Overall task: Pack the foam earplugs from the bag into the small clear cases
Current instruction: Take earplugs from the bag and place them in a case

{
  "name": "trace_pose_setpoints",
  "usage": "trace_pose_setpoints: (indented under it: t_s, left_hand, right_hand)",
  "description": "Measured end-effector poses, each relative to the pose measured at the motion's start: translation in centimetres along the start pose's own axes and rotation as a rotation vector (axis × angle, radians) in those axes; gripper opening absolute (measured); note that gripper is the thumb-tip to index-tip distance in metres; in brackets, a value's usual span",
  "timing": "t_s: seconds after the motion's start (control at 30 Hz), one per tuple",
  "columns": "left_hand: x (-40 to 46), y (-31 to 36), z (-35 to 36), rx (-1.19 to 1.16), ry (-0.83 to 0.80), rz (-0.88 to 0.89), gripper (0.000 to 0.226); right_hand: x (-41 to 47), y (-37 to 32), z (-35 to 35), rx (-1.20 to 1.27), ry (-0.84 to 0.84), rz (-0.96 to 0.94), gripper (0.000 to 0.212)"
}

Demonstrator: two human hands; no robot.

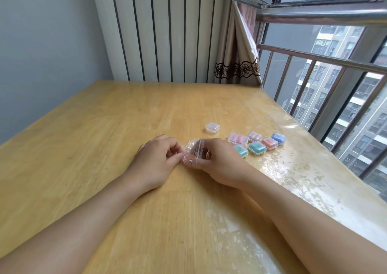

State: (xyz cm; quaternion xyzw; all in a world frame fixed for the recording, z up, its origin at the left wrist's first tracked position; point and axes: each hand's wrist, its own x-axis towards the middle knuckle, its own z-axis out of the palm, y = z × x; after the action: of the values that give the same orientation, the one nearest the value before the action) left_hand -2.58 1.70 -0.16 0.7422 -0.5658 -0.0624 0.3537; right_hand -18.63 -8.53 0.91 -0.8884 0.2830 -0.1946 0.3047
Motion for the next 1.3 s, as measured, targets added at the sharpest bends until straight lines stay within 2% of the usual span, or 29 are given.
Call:
trace_pose_setpoints:
  t_s: [0.13, 0.27, 0.43, 0.6, 0.8, 0.87, 0.93, 1.0, 1.07, 1.17, 1.23, 1.3]
  left_hand:
    - [0.0, -0.1, -0.1, 0.013, 0.011, 0.007, 0.023]
    - [0.1, -0.7, -0.7, 0.049, 0.047, -0.005, 0.017]
    - [0.2, -1.3, -1.5, 0.098, 0.063, -0.020, 0.015]
    - [0.1, -1.2, -1.6, 0.196, 0.116, -0.061, 0.018]
    - [0.2, -1.7, -1.7, 0.191, 0.169, -0.098, 0.019]
    - [0.3, -1.7, -1.5, 0.198, 0.181, -0.099, 0.012]
    - [0.5, -1.2, -1.6, 0.175, 0.304, -0.081, 0.013]
    - [0.3, 0.3, -2.0, -0.046, 0.479, -0.083, 0.017]
    - [-0.2, 2.2, -2.3, -0.452, 0.470, -0.109, 0.020]
    - [-1.0, 3.9, -1.9, -1.038, 0.130, -0.220, 0.040]
    - [-1.2, 4.1, -1.2, -1.191, -0.040, -0.297, 0.039]
    - [-1.3, 4.0, -0.6, -1.217, -0.117, -0.327, 0.026]
  right_hand:
    - [0.0, 0.2, -0.8, 0.095, -0.037, 0.007, 0.023]
    - [-0.5, 0.3, -1.6, -0.065, 0.037, -0.062, 0.015]
    - [-1.1, 0.6, -1.9, -0.250, -0.011, -0.117, 0.013]
    - [-1.0, 0.6, -1.7, -0.173, 0.065, -0.107, 0.015]
    - [-0.8, 0.9, -1.6, -0.108, 0.078, -0.206, 0.009]
    - [-0.8, 0.9, -1.7, 0.025, 0.120, -0.179, 0.010]
    - [-0.9, 0.8, -2.1, 0.240, 0.199, -0.128, 0.014]
    - [-1.0, 0.3, -2.3, 0.363, 0.313, -0.137, 0.015]
    - [-1.2, -0.5, -2.4, 0.396, 0.412, -0.186, 0.018]
    - [-1.7, -1.7, -1.6, 0.295, 0.438, -0.303, 0.025]
    - [-1.6, -1.7, -0.5, 0.184, 0.402, -0.360, 0.023]
    - [-1.2, -1.3, 0.5, 0.142, 0.365, -0.332, 0.019]
